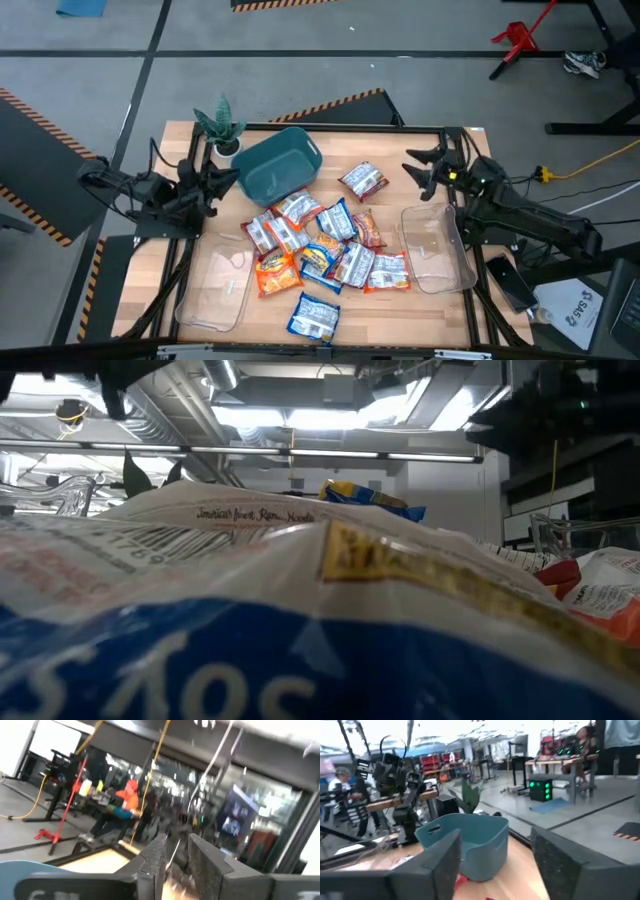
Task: Sort Maruchan noodles
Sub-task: Put the blue noodle into the blue bin
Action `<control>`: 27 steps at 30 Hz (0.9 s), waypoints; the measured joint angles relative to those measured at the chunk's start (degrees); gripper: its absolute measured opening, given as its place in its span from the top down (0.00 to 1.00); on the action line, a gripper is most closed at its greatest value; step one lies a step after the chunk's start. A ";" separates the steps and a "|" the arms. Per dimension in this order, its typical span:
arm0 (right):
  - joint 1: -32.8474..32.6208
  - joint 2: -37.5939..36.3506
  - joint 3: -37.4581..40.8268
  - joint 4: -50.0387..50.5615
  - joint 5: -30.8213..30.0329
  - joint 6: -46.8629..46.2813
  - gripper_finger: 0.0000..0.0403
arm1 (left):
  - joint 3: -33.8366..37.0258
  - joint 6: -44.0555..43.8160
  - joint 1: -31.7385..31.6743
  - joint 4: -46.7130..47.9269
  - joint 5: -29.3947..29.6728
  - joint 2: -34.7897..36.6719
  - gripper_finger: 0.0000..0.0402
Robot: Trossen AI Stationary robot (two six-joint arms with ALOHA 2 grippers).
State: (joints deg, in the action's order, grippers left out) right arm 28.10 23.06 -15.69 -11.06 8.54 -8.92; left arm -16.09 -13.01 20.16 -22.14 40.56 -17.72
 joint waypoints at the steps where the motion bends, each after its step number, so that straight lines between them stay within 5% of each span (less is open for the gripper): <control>1: -0.02 1.69 -1.92 1.08 0.84 0.14 0.38 | -1.95 0.02 0.00 2.53 -0.23 -1.61 0.80; 8: -6.60 19.24 -14.49 4.29 4.17 8.46 0.34 | -13.81 -0.21 0.00 18.56 -0.90 -11.96 0.79; 16: -24.63 43.76 -25.93 11.51 -5.16 24.21 0.36 | -22.08 -8.42 0.00 33.13 -4.48 -17.34 0.79; 27: -37.72 63.87 -35.25 12.89 -9.69 32.21 0.37 | -23.69 -13.36 0.00 39.84 -8.75 -19.59 0.79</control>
State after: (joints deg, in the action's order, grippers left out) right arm -9.63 86.93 -50.94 1.82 -1.15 23.29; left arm -39.77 -26.37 20.16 17.70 31.80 -37.31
